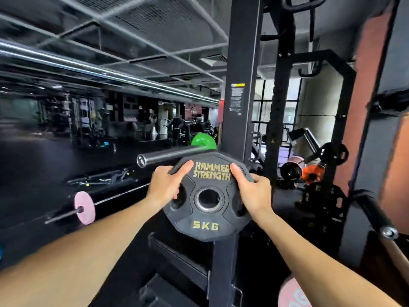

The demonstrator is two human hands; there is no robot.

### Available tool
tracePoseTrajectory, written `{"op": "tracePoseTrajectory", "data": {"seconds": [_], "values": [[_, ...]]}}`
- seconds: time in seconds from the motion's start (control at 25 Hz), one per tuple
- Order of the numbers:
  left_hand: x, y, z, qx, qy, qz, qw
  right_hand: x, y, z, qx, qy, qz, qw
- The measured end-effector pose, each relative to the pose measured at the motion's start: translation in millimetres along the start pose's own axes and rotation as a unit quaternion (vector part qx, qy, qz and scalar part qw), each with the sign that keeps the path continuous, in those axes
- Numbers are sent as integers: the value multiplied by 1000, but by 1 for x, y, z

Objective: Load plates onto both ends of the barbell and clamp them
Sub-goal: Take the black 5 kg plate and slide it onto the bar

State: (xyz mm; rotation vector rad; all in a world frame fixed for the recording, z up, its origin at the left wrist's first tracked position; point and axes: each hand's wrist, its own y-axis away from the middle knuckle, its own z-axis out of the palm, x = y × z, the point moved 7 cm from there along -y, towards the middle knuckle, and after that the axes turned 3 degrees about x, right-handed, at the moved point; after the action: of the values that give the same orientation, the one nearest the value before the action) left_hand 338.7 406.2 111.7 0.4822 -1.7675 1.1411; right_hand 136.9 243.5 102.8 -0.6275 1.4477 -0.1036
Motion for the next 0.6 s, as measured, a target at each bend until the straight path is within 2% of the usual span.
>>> {"op": "tracePoseTrajectory", "data": {"seconds": [0.32, 0.48, 0.6], "values": [[-24, -79, -149, 131, -55, -2, 990, -26, -31, 185, -105, -48, -14, 993], [-47, -129, -188, 111, -51, -10, 992, -33, -41, 242, -76, -13, -7, 997], [-69, -167, -194, 61, -25, -1, 998, -33, -47, 262, -15, 15, -9, 1000]]}}
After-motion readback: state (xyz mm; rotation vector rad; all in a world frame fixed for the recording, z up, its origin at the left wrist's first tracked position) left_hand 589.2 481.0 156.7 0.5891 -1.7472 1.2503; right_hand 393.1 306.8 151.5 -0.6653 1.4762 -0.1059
